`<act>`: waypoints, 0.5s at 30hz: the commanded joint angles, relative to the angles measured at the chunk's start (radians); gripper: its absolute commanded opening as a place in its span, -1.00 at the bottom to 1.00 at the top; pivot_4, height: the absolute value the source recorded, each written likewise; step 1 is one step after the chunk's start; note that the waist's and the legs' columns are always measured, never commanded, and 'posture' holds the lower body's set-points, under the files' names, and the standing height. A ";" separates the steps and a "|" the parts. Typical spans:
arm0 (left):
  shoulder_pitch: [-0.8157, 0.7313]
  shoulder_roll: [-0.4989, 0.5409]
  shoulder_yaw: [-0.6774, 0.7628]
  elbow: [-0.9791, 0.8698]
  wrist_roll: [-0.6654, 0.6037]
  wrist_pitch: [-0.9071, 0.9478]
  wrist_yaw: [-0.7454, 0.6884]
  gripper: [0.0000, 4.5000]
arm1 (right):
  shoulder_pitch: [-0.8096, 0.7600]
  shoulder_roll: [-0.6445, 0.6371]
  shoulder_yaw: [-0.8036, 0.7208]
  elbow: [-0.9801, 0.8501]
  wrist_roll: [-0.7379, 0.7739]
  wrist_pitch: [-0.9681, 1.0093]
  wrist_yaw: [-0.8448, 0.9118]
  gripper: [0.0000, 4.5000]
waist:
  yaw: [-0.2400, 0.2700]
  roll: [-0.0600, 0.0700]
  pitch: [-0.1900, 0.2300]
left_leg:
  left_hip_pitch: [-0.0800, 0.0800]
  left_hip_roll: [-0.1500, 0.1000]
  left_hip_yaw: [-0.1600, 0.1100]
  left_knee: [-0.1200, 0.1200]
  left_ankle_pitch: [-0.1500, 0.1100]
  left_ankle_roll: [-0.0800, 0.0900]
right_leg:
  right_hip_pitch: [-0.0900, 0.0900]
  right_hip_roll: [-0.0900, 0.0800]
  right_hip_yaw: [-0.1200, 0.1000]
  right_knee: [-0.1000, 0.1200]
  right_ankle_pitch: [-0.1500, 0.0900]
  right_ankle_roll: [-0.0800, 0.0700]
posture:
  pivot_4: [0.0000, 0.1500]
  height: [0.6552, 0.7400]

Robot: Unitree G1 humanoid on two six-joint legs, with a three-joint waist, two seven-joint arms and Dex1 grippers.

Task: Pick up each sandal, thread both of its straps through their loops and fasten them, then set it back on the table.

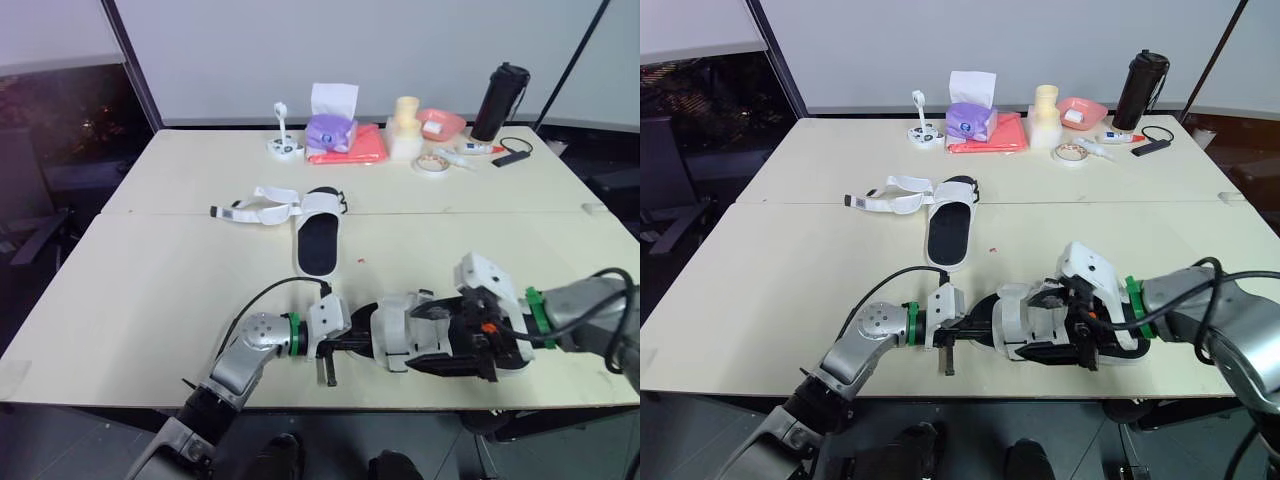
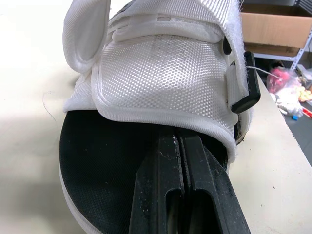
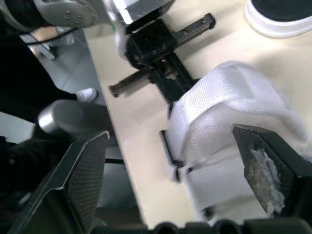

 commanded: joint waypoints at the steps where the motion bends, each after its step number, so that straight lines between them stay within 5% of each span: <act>1: 0.016 0.016 -0.012 0.043 0.037 0.023 0.010 -1.00 | 0.123 -0.002 -0.122 -0.073 0.062 0.052 -0.034 0.98 | 0.000 0.000 0.000 | 0.000 0.000 0.000 0.000 0.000 0.000 | 0.000 0.000 0.000 0.000 0.000 0.000 | 1.00 1.00; 8: 0.012 0.017 -0.014 0.044 0.037 0.024 0.004 -1.00 | 0.321 0.071 -0.156 -0.095 0.067 0.025 -0.132 0.98 | -0.001 -0.004 -0.003 | 0.001 0.001 0.000 0.000 -0.001 -0.002 | 0.003 0.000 0.000 -0.001 -0.002 -0.003 | 1.00 1.00; 15: 0.007 0.025 -0.014 0.046 0.040 0.021 -0.003 -1.00 | 0.326 0.124 -0.180 -0.105 0.104 -0.012 -0.229 0.98 | -0.003 -0.009 -0.008 | 0.002 0.002 0.000 0.000 -0.001 -0.001 | 0.006 0.001 -0.001 -0.006 -0.001 -0.004 | 1.00 1.00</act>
